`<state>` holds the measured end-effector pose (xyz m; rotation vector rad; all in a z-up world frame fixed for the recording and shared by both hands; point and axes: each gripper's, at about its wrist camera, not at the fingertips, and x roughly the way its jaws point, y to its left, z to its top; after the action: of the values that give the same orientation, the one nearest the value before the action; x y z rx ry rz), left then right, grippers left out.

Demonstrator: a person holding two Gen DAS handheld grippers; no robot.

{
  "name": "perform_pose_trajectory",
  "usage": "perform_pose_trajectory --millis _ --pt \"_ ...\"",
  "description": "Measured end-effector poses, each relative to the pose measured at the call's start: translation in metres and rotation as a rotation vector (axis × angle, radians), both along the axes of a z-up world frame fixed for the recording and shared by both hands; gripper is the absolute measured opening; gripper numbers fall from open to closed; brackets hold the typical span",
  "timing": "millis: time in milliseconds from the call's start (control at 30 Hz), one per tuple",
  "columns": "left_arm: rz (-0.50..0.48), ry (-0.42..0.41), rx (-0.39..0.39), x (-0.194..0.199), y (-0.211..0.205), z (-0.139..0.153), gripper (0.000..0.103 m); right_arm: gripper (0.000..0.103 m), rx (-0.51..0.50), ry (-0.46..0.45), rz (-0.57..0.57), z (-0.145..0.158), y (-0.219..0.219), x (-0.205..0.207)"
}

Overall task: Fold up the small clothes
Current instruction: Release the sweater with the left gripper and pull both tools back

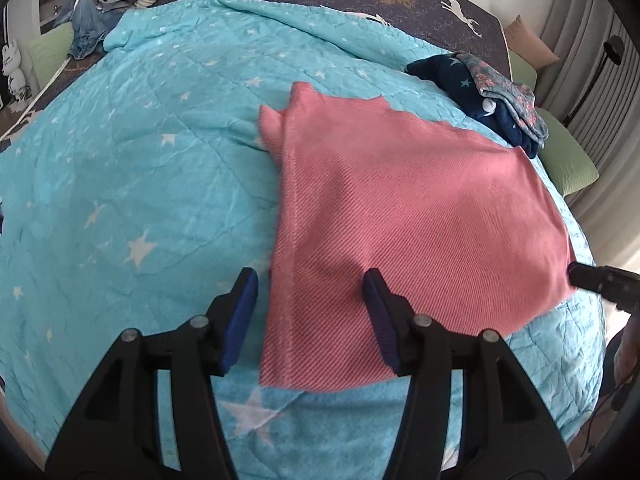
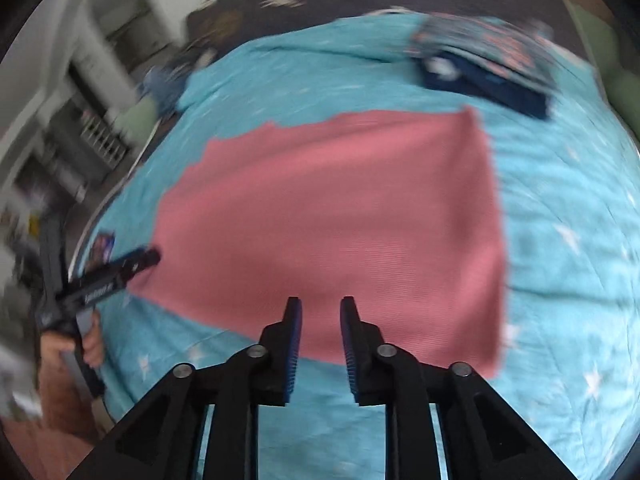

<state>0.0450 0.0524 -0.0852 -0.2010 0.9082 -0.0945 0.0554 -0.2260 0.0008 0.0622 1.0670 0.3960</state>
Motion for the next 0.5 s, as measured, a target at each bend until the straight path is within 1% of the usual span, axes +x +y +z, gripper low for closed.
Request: perform_pose_trajectory --millis 67,167,200,267,300,367,433,500 --pt "0.005 0.001 -0.016 -0.003 0.004 0.000 0.057 0.022 -0.024 0.006 0.065 -0.002 0.022 0.002" --pt "0.009 0.000 -0.043 -0.008 0.011 -0.002 0.057 0.022 -0.034 0.023 0.134 -0.013 0.049 0.001" --pt "0.012 -0.002 -0.047 -0.010 0.013 -0.002 0.057 0.022 -0.044 0.022 0.153 -0.015 0.057 0.003" --pt "0.014 -0.004 -0.052 -0.013 0.018 -0.004 0.059 0.024 -0.079 0.008 0.197 -0.015 0.079 -0.005" --pt "0.018 -0.004 -0.056 -0.014 0.021 -0.005 0.060 0.026 -0.095 0.000 0.220 -0.015 0.089 0.001" --pt "0.027 -0.005 -0.065 -0.016 0.027 -0.006 0.060 0.030 -0.127 -0.028 0.277 -0.016 0.111 -0.001" --pt "0.038 -0.011 -0.076 -0.020 0.035 -0.005 0.060 0.040 -0.155 -0.063 0.333 -0.017 0.133 -0.005" --pt "0.052 -0.016 -0.081 -0.023 0.043 -0.004 0.060 0.045 -0.192 -0.113 0.388 -0.018 0.157 -0.009"
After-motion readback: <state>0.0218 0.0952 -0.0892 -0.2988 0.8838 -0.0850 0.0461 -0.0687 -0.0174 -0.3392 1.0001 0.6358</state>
